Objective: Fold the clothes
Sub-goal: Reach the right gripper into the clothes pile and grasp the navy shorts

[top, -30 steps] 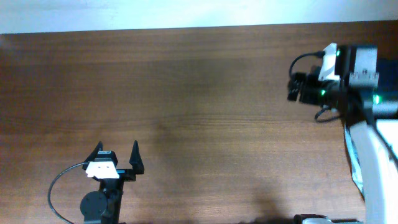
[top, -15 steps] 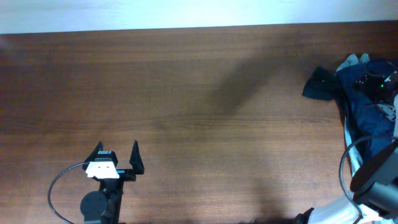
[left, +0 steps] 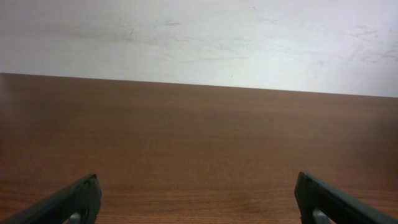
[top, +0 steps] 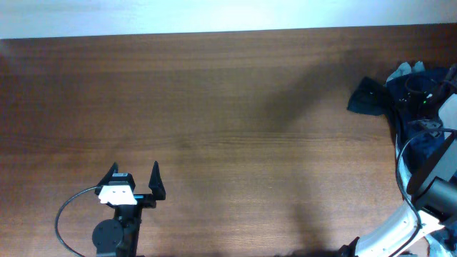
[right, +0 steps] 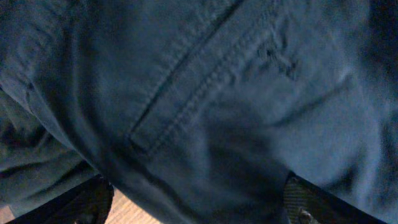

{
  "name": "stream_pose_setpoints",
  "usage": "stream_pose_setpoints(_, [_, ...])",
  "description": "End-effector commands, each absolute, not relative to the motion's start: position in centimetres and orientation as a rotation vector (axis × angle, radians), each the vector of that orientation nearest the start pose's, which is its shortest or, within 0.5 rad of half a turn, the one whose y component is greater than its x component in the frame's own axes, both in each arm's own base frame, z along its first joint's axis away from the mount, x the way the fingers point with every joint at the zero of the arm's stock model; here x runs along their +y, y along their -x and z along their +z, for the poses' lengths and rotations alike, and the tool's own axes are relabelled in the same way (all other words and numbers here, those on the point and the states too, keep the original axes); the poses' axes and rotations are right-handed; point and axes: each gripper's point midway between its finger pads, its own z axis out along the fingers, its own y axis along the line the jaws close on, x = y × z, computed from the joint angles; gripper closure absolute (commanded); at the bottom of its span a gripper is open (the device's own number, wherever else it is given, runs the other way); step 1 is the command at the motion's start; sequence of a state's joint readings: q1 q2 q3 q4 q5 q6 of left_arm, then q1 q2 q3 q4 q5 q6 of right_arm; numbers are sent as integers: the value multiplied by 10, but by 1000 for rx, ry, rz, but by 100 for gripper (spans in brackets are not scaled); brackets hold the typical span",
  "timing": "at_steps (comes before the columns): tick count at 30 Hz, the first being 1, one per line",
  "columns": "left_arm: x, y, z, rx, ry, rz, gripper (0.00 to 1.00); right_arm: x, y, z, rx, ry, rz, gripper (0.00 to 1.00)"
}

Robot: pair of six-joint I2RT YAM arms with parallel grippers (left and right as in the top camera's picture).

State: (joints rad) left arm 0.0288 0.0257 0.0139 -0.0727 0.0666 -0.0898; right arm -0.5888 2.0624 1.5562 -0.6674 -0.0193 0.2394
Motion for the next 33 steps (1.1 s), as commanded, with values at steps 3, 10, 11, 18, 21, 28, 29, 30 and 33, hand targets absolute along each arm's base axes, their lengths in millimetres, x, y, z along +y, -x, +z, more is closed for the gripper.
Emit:
stream_pose_setpoints(3, [-5,-247,155,1659,34,-89,1,-271,-409,58,2506,-1084,-183,35])
stream_pose_setpoints(10, [-5,-247,155,1659,34,-89,1,-264,-405,104,2487,-1071,-158,96])
stream_pose_setpoints(11, [-5,-247,155,1659,34,-89,0,-262,-407,116,2472,-1059,-137,96])
stream_pose_setpoints(18, [-5,-247,155,1659,34,-89,1,-223,-415,235,2288,-879,-10,96])
stream_pose_setpoints(21, [-5,-247,155,1659,34,-89,1,-226,-403,219,2352,-927,-125,62])
stream_pose_setpoints(28, [-5,-247,155,1659,34,-89,1,-220,-391,120,2624,-900,-129,27])
stream_pose_setpoints(29, [-5,-247,155,1658,34,-89,1,-220,-391,112,2643,-906,-125,27])
stream_pose_setpoints(30, [-5,-247,155,1659,34,-89,1,-220,-390,99,2671,-916,-119,27])
stream_pose_setpoints(33, [-5,-247,155,1659,34,-89,1,-229,-387,76,2715,-941,-185,24])
